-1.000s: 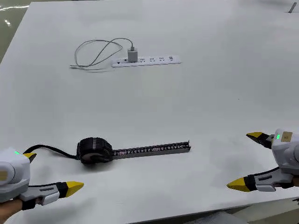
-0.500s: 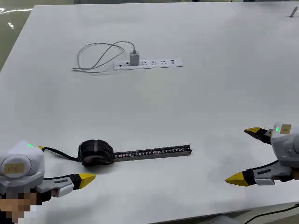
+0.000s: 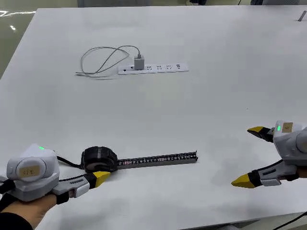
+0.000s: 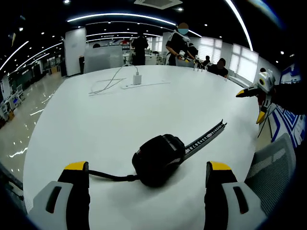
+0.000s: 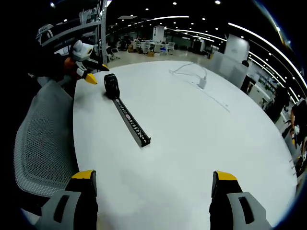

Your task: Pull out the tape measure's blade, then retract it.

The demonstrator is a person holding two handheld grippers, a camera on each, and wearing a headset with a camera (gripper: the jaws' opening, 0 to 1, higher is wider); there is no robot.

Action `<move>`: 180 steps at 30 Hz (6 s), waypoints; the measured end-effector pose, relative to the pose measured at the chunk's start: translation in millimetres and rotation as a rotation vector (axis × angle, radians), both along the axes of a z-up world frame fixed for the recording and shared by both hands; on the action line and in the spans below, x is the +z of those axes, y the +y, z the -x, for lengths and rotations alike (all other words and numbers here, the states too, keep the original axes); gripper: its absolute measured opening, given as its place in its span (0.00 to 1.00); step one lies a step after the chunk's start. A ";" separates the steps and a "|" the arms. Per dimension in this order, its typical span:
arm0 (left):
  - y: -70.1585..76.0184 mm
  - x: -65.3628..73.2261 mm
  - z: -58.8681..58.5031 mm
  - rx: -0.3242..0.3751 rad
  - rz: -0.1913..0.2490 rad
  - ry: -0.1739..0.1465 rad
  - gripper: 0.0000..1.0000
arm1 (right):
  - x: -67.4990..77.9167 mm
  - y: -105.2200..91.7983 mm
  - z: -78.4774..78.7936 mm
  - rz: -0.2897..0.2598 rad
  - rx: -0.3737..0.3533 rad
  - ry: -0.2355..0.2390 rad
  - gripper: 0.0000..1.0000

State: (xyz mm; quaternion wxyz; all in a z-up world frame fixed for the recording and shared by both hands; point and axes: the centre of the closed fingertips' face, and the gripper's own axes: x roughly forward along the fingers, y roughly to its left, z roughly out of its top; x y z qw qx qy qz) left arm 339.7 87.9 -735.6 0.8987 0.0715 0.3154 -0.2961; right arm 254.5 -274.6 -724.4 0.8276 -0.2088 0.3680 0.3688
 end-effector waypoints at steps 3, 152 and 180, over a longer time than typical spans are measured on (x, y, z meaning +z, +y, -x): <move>-6.3 -0.9 1.6 0.018 0.027 0.014 0.99 | -0.2 3.4 -2.8 0.011 0.022 0.004 0.99; -28.4 -34.7 -31.3 0.355 0.038 -0.094 0.64 | -83.1 76.4 -48.7 0.262 0.356 0.258 0.10; -29.8 -36.5 -29.3 0.323 0.026 -0.078 0.62 | -83.8 83.2 -48.7 0.272 0.417 0.233 0.09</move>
